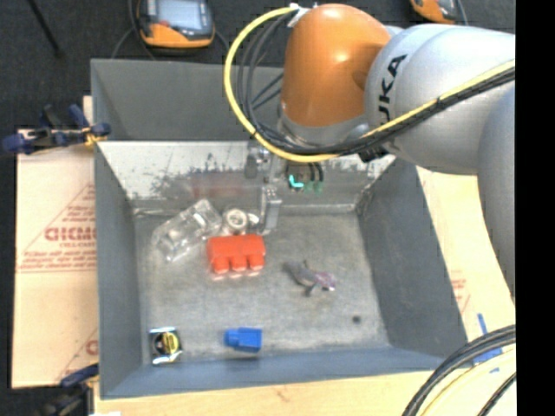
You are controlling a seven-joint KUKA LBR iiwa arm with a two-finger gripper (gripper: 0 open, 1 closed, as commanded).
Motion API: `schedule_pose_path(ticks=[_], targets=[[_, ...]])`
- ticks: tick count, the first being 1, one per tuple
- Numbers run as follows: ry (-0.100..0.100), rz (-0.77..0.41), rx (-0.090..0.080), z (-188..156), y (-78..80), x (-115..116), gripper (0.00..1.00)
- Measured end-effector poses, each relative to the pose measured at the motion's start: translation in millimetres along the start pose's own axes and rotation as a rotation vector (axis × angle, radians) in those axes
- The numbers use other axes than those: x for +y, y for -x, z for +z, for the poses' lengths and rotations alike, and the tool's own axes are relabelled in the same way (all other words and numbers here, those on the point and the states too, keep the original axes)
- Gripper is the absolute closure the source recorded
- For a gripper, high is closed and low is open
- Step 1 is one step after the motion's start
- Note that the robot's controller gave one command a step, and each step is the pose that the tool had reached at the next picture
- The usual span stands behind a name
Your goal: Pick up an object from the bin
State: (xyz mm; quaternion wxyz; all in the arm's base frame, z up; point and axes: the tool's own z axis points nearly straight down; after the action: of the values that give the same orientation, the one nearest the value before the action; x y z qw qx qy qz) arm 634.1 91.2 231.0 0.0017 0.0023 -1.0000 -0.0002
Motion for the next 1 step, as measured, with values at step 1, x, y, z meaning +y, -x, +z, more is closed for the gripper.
schedule_pose_path(ticks=[1], targets=[[0.002,-0.019,-0.012,162.0,-19.3,1.3,0.00]])
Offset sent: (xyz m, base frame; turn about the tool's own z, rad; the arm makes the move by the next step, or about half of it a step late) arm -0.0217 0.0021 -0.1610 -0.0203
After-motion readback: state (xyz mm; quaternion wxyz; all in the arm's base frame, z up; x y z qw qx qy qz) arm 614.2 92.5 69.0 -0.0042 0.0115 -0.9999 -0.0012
